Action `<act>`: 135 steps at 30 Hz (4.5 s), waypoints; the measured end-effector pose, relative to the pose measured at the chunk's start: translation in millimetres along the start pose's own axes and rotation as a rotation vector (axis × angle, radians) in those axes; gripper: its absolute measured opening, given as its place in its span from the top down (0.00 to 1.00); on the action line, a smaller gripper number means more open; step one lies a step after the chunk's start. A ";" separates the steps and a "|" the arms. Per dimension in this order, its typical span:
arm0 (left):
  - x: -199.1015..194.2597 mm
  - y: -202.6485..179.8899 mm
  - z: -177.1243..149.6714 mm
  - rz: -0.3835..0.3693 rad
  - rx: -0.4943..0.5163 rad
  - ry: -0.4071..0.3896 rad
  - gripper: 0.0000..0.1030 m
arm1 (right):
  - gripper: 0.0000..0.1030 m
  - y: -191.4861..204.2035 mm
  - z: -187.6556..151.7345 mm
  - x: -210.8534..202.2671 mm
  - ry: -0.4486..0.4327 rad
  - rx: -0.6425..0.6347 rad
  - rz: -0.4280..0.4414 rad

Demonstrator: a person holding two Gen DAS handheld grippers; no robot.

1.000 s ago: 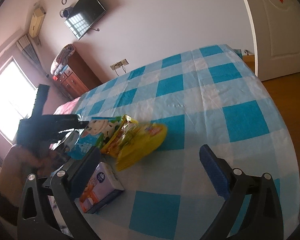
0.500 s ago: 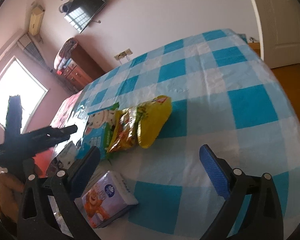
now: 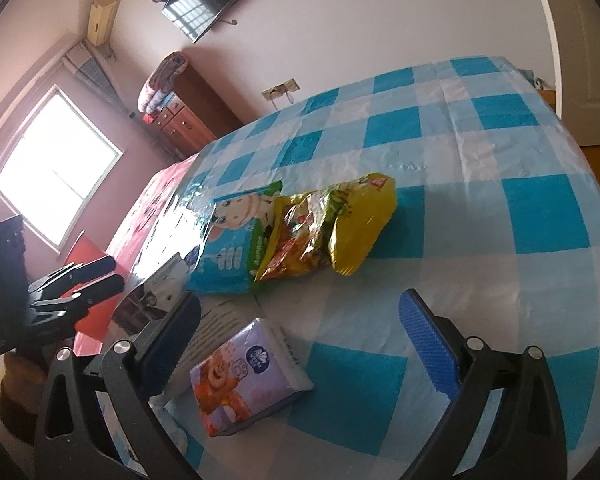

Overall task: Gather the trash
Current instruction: 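Lower the left gripper and grasp the second white milk carton, then lift the carton with the left gripper while the right approaches the purple tissue pack, then close the right gripper on the purple tissue pack while the left holds the carton, then carry the carton and tissue pack to the orange bucket and open both grippers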

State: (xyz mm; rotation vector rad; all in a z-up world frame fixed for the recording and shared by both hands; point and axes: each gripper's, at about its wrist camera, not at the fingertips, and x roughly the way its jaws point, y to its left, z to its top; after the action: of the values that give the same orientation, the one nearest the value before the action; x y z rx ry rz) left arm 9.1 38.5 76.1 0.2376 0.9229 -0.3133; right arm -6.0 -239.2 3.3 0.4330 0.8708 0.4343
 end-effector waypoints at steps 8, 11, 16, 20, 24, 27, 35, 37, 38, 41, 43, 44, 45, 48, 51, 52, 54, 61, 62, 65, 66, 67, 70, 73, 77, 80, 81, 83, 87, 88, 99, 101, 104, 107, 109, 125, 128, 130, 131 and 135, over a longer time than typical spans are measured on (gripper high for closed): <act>28.0 29.8 7.2 -0.148 -0.047 0.045 0.31 | 0.05 1.7 -3.2 -0.9 0.019 -0.001 0.039; 26.5 29.4 5.0 -0.228 -0.052 0.057 0.31 | 0.05 0.4 -2.9 -0.9 0.024 0.001 0.053; 16.3 16.4 -1.5 -0.305 0.010 0.065 0.31 | 0.05 6.7 -4.7 -0.6 0.041 -0.032 0.071; 14.0 8.2 -2.9 -0.331 0.050 0.082 0.30 | 0.05 17.5 -7.6 -2.0 0.049 -0.085 0.081; 11.5 -2.7 -5.5 -0.347 0.096 0.104 0.25 | 0.05 24.4 -11.6 -1.5 0.054 -0.124 0.065; 6.7 -10.9 -10.2 -0.357 0.129 0.113 0.24 | 0.05 27.4 -15.3 -0.7 0.062 -0.146 0.049; 5.4 -36.7 -33.9 -0.276 0.253 0.135 0.23 | 0.05 32.2 -26.3 -0.9 0.076 -0.199 0.007; 5.3 -35.6 -36.1 -0.277 0.235 0.127 0.23 | 0.05 35.5 -30.0 -1.2 0.079 -0.223 -0.003; 5.4 -35.2 -36.9 -0.275 0.227 0.124 0.23 | 0.05 37.6 -31.3 -0.9 0.080 -0.237 -0.008; 3.8 -36.2 -38.7 -0.263 0.209 0.094 0.23 | 0.05 46.3 -37.9 0.0 0.089 -0.293 -0.017; 3.0 -37.5 -39.2 -0.253 0.194 0.079 0.23 | 0.05 51.7 -42.4 0.2 0.090 -0.326 -0.035; 2.2 -38.0 -40.0 -0.249 0.185 0.072 0.23 | 0.05 54.0 -44.9 0.7 0.092 -0.344 -0.046; 1.5 -38.2 -41.3 -0.247 0.175 0.065 0.23 | 0.05 55.4 -46.8 1.4 0.095 -0.354 -0.053; 1.1 -37.3 -43.6 -0.243 0.141 0.054 0.24 | 0.05 57.4 -51.4 3.3 0.098 -0.375 -0.086; 0.9 -34.6 -46.1 -0.234 0.101 0.041 0.26 | 0.05 56.4 -51.7 3.1 0.094 -0.373 -0.095; 0.5 -33.9 -47.0 -0.230 0.093 0.037 0.28 | 0.05 56.1 -51.5 3.7 0.093 -0.373 -0.100; 0.2 -31.9 -49.0 -0.204 0.071 0.034 0.36 | 0.05 57.0 -51.9 4.7 0.093 -0.378 -0.110; -2.9 -27.0 -58.3 -0.180 0.011 0.011 0.37 | 0.05 62.8 -53.5 11.1 0.102 -0.410 -0.165; -3.6 -26.4 -60.1 -0.177 0.000 0.006 0.38 | 0.05 63.0 -53.5 12.0 0.103 -0.412 -0.175; -6.0 -23.9 -64.3 -0.168 -0.026 -0.008 0.38 | 0.05 64.2 -54.3 11.7 0.097 -0.418 -0.189; -6.6 -22.4 -65.5 -0.169 -0.039 -0.013 0.38 | 0.05 64.1 -53.8 12.3 0.094 -0.421 -0.193; -7.2 -20.6 -66.4 -0.172 -0.048 -0.017 0.38 | 0.05 64.8 -54.2 12.2 0.092 -0.425 -0.198; -12.0 -13.9 -71.0 -0.164 -0.085 -0.036 0.38 | 0.13 68.7 -56.0 14.0 0.093 -0.445 -0.222; -18.4 -7.0 -75.3 -0.165 -0.115 -0.063 0.38 | 0.23 72.0 -57.7 18.5 0.103 -0.467 -0.260; -22.2 4.2 -84.0 -0.162 -0.166 -0.079 0.38 | 0.23 72.6 -57.8 19.0 0.101 -0.473 -0.273; -24.7 10.4 -91.4 -0.154 -0.186 -0.088 0.38 | 0.24 68.8 -55.9 18.5 0.096 -0.452 -0.278; -25.6 11.9 -93.1 -0.148 -0.192 -0.090 0.38 | 0.24 68.3 -55.6 18.5 0.094 -0.449 -0.285; -28.3 16.1 -96.8 -0.141 -0.202 -0.099 0.38 | 0.24 67.6 -55.1 17.5 0.085 -0.443 -0.304; -30.9 24.9 -104.5 -0.147 -0.230 -0.105 0.38 | 0.24 64.7 -55.0 11.9 0.058 -0.396 -0.297; -31.3 26.6 -106.6 -0.143 -0.233 -0.106 0.38 | 0.24 64.4 -55.3 10.7 0.051 -0.386 -0.299; -41.6 44.7 -117.4 -0.132 -0.276 -0.131 0.38 | 0.24 55.8 -51.2 -10.1 -0.006 -0.185 -0.313; -44.7 46.5 -117.1 -0.129 -0.280 -0.138 0.38 | 0.24 60.3 -46.3 -16.0 -0.020 -0.172 -0.319; -51.1 50.9 -115.5 -0.124 -0.291 -0.153 0.38 | 0.24 71.0 -39.9 -22.3 -0.036 -0.166 -0.313; -59.4 57.3 -113.3 -0.112 -0.304 -0.171 0.38 | 0.24 84.8 -34.2 -24.2 -0.037 -0.168 -0.296; -68.9 64.7 -111.8 -0.099 -0.319 -0.195 0.38 | 0.24 100.0 -28.5 -23.7 -0.036 -0.179 -0.277; -177.5 179.0 -121.1 0.152 -0.540 -0.419 0.38 | 0.24 302.9 18.4 33.7 0.034 -0.451 0.055; -190.2 205.9 -129.5 0.220 -0.591 -0.436 0.38 | 0.24 347.0 24.4 52.7 0.056 -0.499 0.129; -193.5 223.4 -134.0 0.266 -0.615 -0.437 0.38 | 0.24 378.7 24.8 66.0 0.066 -0.540 0.171; -193.1 230.2 -135.6 0.279 -0.628 -0.431 0.38 | 0.24 395.0 24.4 73.4 0.071 -0.562 0.190; -181.5 259.4 -143.2 0.309 -0.694 -0.397 0.38 | 0.24 441.0 19.2 98.6 0.085 -0.625 0.239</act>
State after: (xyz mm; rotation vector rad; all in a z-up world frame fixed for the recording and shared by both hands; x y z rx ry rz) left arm -104.9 356.6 156.9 -0.3137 0.5442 0.2477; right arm -16.3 175.0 184.8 -0.0621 0.7198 0.9155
